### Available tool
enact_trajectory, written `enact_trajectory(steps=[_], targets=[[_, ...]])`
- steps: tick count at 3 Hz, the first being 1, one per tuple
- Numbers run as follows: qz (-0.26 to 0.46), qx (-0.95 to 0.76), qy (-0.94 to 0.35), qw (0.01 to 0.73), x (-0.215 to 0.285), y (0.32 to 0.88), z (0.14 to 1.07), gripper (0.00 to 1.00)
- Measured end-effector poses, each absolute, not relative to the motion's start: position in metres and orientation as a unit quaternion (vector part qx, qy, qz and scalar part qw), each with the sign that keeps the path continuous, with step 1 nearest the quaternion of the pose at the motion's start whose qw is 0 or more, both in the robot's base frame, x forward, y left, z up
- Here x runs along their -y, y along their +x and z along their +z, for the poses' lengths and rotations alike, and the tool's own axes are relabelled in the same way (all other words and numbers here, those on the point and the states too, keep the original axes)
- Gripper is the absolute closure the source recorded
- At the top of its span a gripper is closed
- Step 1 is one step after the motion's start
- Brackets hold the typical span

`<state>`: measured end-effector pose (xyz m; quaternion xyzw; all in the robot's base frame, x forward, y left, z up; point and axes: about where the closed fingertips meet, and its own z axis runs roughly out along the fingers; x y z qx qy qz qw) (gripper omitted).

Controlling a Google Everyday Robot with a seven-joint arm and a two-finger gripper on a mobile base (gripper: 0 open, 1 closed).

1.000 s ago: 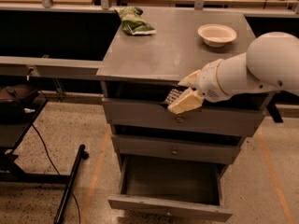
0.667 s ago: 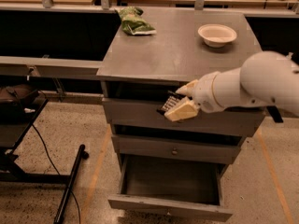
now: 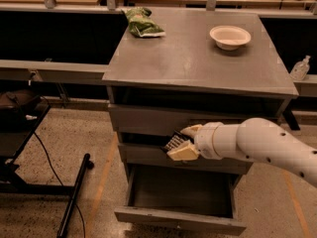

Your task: Place rxbar chocolate into bottom drawer

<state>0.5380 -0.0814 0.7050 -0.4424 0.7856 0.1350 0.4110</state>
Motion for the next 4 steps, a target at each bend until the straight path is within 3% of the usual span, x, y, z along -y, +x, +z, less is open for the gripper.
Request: enact_trajectory(steps=[2, 4], targets=[[0.16, -0.784, -0.43, 0.419, 0.074, 0.544, 0.676, 1.0], [0.215, -0.78, -0.416, 0.415, 0.037, 0.553, 0.52, 1.0]])
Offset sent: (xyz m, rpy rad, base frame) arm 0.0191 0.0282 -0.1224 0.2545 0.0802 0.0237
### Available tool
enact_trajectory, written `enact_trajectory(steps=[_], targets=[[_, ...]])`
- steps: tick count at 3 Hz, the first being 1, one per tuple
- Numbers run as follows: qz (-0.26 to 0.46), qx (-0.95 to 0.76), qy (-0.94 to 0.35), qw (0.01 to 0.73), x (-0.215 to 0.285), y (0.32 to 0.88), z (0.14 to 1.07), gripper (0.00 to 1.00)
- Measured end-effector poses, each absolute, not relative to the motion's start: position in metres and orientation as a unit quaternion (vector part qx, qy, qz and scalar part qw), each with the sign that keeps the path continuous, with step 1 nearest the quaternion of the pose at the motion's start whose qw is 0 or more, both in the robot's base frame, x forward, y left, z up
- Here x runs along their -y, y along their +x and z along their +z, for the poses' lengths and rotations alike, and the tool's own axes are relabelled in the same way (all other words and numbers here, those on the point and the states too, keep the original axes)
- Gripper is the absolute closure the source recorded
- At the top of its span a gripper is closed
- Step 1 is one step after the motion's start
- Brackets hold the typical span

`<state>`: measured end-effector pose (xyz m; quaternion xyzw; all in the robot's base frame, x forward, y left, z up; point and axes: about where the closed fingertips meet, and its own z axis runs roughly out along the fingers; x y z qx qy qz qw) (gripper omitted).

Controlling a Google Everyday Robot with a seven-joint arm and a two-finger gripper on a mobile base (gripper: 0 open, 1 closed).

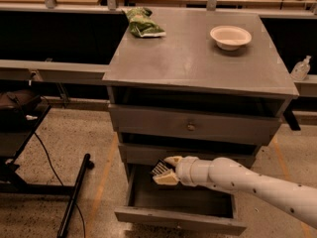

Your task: Place rxbar chocolate into bottom drawer

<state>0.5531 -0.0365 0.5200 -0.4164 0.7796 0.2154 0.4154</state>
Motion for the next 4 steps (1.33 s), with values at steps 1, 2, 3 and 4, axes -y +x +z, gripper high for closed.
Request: enact_trajectory(steps=[1, 2, 3, 4], targets=[[0.221, -0.78, -0.42, 0.409, 0.027, 0.558, 0.465, 1.0], [0.228, -0.785, -0.428, 0.386, 0.02, 0.563, 0.416, 1.0], [0.231, -0.786, -0.428, 0.382, 0.018, 0.564, 0.407, 1.0], [0.22, -0.791, -0.432, 0.375, 0.015, 0.57, 0.393, 1.0]])
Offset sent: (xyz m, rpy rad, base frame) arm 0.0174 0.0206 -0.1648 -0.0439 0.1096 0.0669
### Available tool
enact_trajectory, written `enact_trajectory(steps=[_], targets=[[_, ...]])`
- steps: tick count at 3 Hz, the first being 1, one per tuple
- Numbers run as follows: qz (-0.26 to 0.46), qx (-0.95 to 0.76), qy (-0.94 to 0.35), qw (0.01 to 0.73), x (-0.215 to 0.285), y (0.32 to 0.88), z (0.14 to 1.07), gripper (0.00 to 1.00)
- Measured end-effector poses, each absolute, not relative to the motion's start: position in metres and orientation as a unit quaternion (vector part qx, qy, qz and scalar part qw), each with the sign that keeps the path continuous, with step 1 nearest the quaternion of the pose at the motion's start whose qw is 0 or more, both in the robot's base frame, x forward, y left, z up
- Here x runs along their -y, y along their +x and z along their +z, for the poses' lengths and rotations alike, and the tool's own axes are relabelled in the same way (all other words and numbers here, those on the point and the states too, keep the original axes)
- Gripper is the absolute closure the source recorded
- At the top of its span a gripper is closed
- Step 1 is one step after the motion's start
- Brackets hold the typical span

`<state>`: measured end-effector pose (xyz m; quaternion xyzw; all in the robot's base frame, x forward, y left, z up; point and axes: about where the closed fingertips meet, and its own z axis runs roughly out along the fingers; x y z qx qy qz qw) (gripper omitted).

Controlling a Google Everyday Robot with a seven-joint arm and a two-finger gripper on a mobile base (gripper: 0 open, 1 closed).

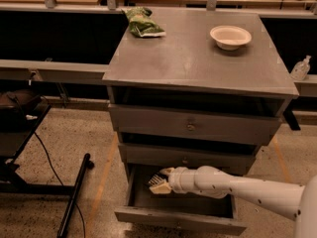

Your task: Place rxbar chocolate into bottom drawer

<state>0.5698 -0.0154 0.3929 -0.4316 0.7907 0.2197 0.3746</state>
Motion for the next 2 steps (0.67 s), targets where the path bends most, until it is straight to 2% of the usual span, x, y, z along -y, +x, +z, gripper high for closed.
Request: enact_trajectory(steps=[2], targets=[[0.185, -0.775, -0.433, 0.42, 0.038, 0.601, 0.311, 1.0]])
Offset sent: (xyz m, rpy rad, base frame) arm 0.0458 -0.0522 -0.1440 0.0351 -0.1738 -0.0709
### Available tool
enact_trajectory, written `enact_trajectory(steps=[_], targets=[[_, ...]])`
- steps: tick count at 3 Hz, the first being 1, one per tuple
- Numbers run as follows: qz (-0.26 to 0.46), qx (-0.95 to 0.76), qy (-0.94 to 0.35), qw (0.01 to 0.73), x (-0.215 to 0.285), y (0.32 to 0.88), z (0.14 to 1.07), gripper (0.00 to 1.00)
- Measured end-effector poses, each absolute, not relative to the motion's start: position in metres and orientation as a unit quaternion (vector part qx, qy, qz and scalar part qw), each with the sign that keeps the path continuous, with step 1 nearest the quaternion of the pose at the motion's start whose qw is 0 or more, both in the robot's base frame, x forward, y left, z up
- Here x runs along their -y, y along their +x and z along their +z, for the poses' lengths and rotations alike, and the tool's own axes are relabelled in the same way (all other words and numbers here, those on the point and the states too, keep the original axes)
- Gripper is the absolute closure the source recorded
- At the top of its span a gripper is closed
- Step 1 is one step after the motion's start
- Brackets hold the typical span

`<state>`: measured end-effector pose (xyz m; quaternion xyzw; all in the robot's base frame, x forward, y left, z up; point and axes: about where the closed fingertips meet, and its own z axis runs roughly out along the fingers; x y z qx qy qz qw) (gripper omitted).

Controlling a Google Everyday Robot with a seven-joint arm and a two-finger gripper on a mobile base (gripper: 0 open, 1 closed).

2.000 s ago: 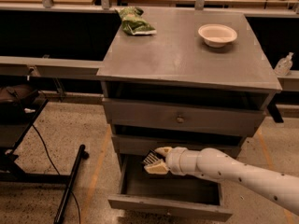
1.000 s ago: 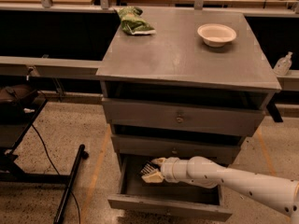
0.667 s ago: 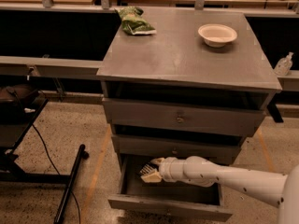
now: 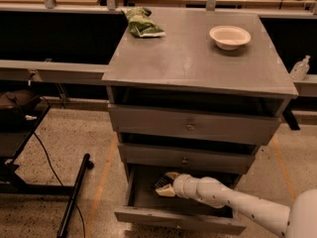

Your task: Place rxbar chocolate into bottom drawer

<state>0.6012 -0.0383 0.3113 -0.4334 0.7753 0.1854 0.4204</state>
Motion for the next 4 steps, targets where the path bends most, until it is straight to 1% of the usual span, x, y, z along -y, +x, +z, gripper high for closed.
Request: enact_trajectory(steps=[2, 3, 4], targets=[[0.204, -0.781, -0.41, 0.425, 0.067, 0.62, 0.229, 1.0], [0.206, -0.78, -0.41, 0.426, 0.067, 0.62, 0.227, 0.97], [0.205, -0.78, -0.408, 0.427, 0.068, 0.62, 0.227, 0.75]])
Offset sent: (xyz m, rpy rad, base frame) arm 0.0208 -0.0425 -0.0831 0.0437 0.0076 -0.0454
